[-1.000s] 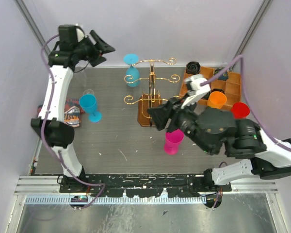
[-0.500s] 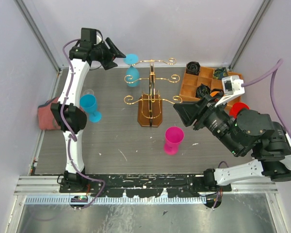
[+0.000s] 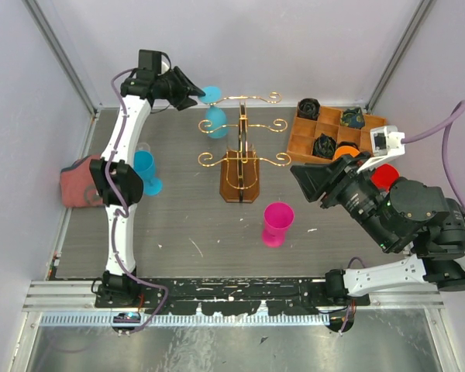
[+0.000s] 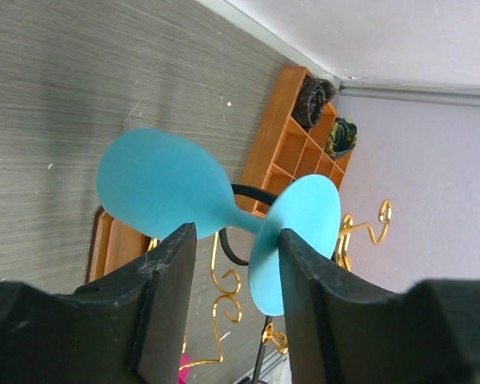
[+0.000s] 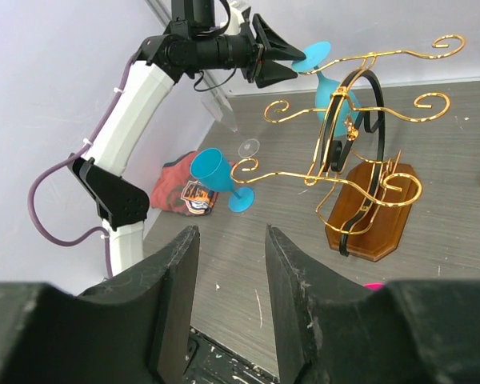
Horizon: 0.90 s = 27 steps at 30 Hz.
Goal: Take the wine glass off the wine glass rack
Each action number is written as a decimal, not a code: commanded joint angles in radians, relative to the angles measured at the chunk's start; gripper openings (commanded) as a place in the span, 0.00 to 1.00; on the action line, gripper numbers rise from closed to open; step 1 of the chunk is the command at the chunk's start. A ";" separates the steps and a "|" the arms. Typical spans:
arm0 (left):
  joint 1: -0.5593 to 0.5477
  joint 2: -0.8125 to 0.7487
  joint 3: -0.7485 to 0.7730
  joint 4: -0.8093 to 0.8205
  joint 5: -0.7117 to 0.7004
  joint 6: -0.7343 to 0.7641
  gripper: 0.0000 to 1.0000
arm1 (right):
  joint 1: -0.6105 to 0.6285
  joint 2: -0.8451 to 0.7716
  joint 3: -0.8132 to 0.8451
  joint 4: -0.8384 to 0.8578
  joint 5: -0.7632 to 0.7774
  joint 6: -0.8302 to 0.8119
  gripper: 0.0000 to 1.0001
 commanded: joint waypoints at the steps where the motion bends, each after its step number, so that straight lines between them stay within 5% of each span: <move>1: -0.004 -0.020 -0.021 0.086 0.051 -0.029 0.45 | 0.001 -0.010 0.004 0.023 0.039 0.014 0.44; 8: -0.004 -0.050 -0.045 0.132 0.050 -0.045 0.00 | 0.001 -0.018 -0.010 0.021 0.036 0.023 0.44; 22: -0.001 -0.133 -0.146 0.210 0.046 -0.071 0.00 | 0.001 -0.047 -0.037 0.013 0.043 0.043 0.44; 27: 0.034 -0.235 -0.386 0.421 0.123 -0.156 0.00 | 0.000 -0.048 -0.045 0.013 0.045 0.047 0.44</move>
